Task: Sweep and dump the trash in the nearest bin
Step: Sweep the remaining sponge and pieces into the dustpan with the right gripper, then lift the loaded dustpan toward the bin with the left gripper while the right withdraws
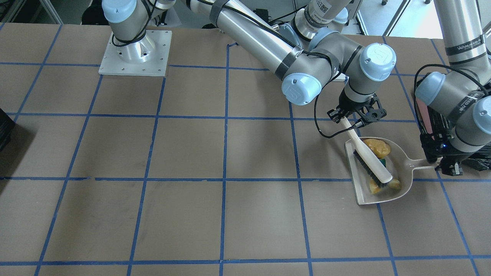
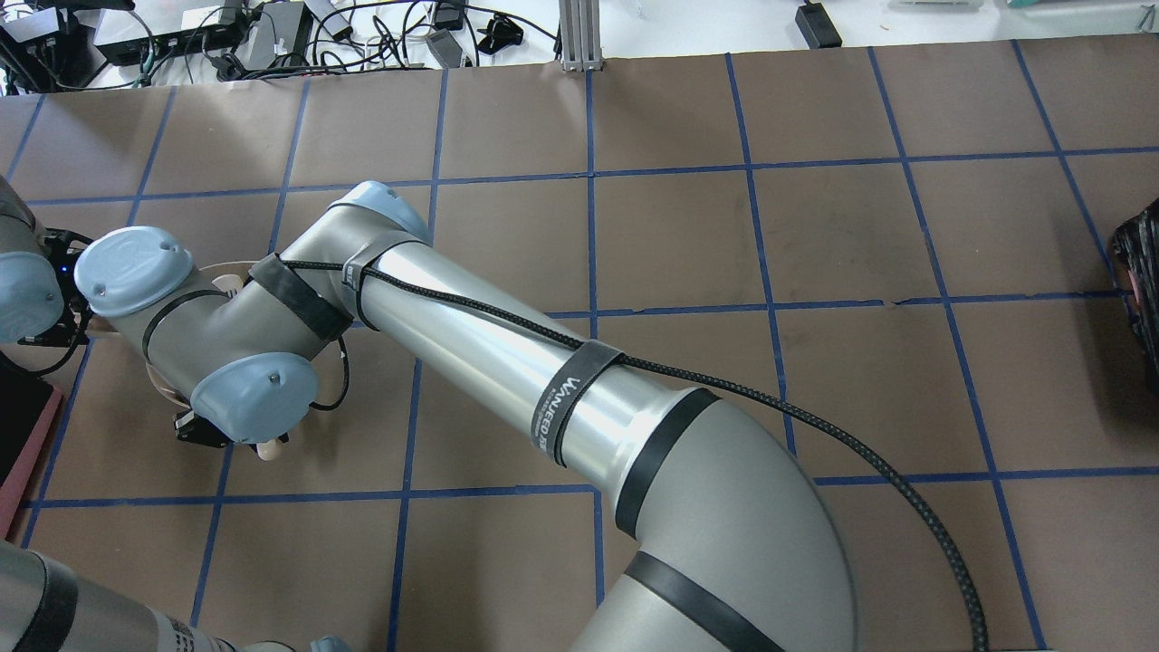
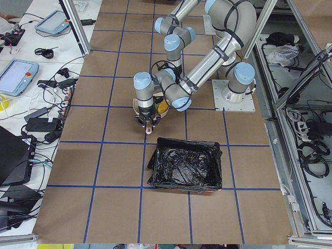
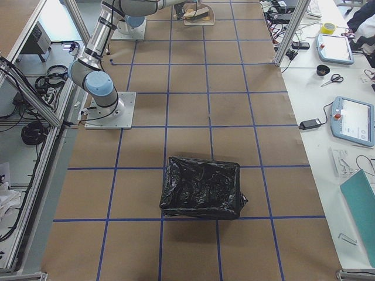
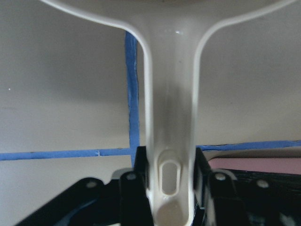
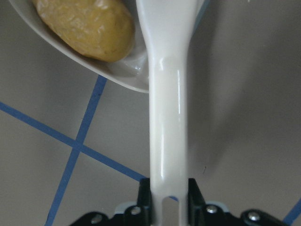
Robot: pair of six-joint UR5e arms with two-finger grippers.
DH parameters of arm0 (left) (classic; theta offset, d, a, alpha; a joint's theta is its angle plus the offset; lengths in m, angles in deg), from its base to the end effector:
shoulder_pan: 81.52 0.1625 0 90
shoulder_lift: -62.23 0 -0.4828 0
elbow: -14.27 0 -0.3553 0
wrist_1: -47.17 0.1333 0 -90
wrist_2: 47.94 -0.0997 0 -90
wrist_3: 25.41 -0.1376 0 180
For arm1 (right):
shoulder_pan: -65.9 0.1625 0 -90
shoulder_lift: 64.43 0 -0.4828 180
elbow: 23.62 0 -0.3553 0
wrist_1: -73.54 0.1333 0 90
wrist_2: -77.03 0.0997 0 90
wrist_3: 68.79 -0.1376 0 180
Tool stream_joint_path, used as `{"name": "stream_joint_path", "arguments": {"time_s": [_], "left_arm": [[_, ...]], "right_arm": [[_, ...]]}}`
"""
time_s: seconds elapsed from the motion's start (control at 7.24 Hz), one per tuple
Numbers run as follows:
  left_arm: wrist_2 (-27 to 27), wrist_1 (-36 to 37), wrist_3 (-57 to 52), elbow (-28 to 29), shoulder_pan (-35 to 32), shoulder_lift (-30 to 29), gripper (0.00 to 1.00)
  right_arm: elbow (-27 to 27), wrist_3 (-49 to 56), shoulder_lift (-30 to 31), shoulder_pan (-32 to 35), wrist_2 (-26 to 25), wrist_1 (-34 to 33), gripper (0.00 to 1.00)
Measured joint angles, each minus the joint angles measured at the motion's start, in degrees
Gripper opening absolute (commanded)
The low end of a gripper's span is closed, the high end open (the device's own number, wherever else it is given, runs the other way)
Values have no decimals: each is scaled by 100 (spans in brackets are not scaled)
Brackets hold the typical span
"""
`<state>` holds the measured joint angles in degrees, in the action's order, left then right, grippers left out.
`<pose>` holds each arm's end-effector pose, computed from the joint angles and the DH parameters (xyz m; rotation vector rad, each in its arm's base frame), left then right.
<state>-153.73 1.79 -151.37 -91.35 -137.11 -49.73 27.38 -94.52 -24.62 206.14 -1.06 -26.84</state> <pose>0.2472 -0.5305 0.2744 2.0974 2.0765 0.3723 0.7316 -0.3984 0.2666 -0.6303 2.9119 0.2079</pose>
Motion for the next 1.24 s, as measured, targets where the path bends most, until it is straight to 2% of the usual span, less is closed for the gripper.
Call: {"name": "stream_joint_path", "arguments": {"time_s": [0.41,0.69,0.97,1.24], "left_arm": [[30,6,-26,20,4,12,0],[42,13,-46,30,4,25,0],[72,-59,-51,53,19,98,0],[301,-639,-52,281,93,230,0]], "right_arm": [[125,40,520,-498,114,728,0],[501,229,1039,-1116,291,1172,0],[1320,588,1758,-1685,301,1619,0],[2703,404,2740,-1938,153,1547,0]]}}
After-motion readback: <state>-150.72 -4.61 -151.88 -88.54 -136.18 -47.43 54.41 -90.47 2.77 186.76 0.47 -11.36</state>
